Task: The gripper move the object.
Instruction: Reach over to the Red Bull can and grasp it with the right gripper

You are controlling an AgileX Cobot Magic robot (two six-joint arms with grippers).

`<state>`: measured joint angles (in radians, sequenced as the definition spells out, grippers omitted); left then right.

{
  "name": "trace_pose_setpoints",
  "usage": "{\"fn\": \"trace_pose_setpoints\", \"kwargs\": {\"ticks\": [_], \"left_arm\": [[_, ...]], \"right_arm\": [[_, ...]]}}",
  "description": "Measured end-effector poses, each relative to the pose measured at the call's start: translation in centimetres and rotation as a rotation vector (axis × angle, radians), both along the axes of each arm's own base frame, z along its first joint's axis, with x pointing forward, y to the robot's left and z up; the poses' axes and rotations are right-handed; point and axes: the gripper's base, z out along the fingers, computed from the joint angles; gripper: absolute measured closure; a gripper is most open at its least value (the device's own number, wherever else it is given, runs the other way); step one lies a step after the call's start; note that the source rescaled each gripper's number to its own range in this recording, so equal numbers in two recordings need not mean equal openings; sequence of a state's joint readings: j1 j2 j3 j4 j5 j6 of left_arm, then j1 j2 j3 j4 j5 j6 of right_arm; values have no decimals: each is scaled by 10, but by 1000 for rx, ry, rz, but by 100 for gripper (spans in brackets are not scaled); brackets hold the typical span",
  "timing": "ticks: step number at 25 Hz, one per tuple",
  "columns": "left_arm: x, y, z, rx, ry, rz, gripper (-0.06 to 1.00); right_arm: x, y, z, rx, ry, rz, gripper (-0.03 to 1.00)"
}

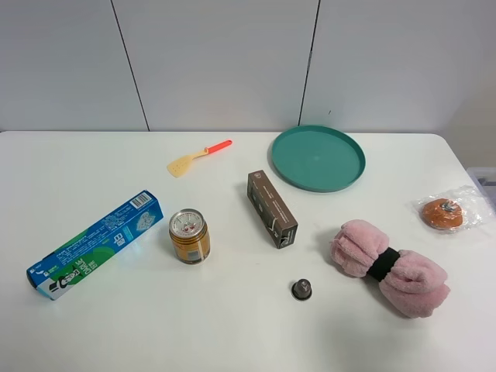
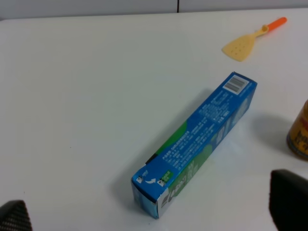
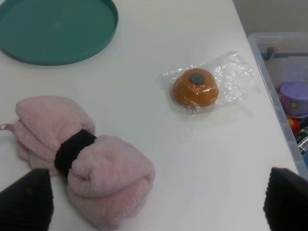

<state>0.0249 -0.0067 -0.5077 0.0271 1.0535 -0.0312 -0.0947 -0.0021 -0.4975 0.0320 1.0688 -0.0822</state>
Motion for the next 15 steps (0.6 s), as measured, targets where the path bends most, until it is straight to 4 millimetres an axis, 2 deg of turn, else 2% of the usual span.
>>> {"fn": "trace_pose_setpoints", "kwargs": {"ticks": [1, 15], "left_arm": [[0, 0, 0, 0, 0, 0, -6], [0, 0, 0, 0, 0, 0, -6]], "right_arm": [[0, 0, 0, 0, 0, 0, 33], [0, 0, 0, 0, 0, 0, 33]]}}
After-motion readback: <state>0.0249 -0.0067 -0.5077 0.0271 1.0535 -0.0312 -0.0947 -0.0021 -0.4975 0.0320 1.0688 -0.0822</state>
